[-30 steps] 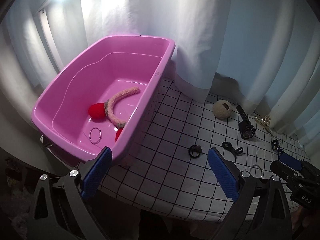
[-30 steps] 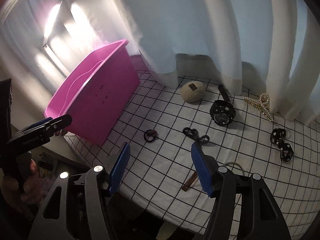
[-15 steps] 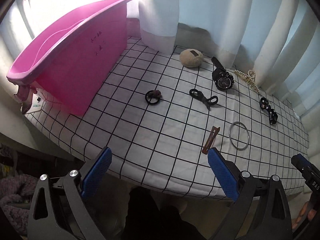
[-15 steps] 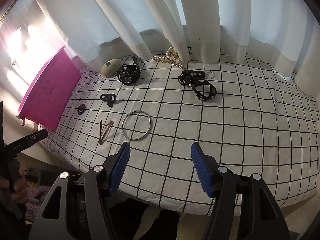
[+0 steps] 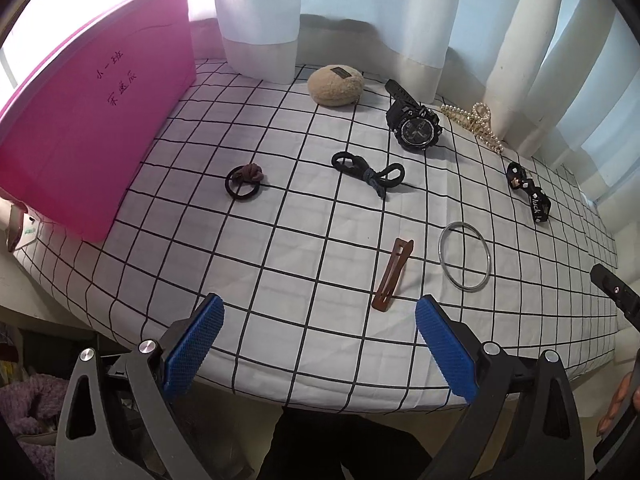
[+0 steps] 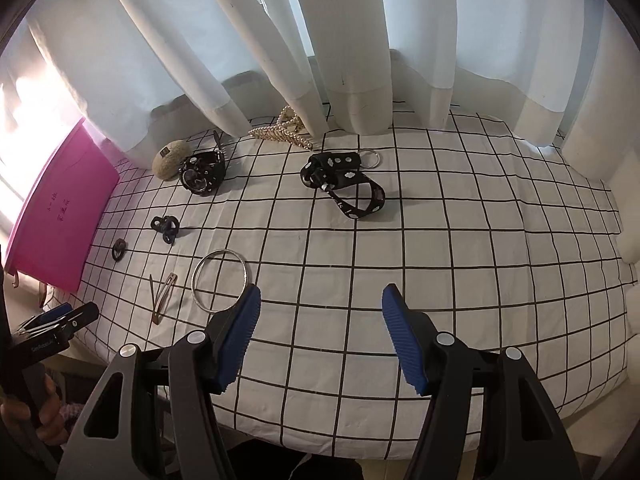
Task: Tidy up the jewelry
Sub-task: 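Bring both tools back over the table, then grasp the brown hair clip with the left tool while the right tool grasps the black flower strap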
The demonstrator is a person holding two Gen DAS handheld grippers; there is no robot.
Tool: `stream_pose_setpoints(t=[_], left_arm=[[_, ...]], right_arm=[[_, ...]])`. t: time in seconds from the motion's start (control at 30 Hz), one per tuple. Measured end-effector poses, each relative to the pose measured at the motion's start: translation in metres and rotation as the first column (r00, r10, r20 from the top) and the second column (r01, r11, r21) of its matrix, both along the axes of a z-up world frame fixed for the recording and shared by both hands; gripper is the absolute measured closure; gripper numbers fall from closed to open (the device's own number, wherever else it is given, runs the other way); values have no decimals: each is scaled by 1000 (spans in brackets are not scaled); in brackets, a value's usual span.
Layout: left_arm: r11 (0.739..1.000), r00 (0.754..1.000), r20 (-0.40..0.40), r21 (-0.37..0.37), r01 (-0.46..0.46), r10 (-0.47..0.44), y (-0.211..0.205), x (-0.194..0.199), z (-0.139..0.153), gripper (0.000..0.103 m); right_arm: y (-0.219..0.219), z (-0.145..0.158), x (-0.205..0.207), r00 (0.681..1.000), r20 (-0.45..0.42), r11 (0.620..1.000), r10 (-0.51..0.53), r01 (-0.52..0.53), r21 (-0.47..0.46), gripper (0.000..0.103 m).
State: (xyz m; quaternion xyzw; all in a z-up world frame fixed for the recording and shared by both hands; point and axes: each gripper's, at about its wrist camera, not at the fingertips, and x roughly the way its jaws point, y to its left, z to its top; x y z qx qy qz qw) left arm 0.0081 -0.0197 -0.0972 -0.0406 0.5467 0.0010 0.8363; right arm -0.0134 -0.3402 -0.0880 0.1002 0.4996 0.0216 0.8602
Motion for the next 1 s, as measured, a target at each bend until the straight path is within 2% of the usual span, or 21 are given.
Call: stream_pose_setpoints(t=[0.2, 0.37, 0.57, 0.73, 1.0], left_arm=[[1000, 1000, 1, 16, -10, 10, -15, 3, -16, 8], [996, 996, 40, 33, -84, 82, -25, -2, -26, 8], [986, 989, 52, 80, -143, 140, -40, -4, -41, 8], [983, 988, 63, 106, -150, 144, -50, 2, -56, 8], [981, 984, 55, 95, -172, 167, -51, 14, -74, 8]], right_arm=[[-8, -10, 25, 999, 0, 999, 41, -41, -20, 42], [-16, -21, 50, 991, 12, 988, 137, -135, -69, 42], [-27, -33, 74, 977, 13, 976, 215, -214, -49, 42], [-26, -39, 92, 962, 13, 961, 272, -271, -55, 42], [-23, -48, 119, 952, 2, 949, 307, -307, -68, 41]])
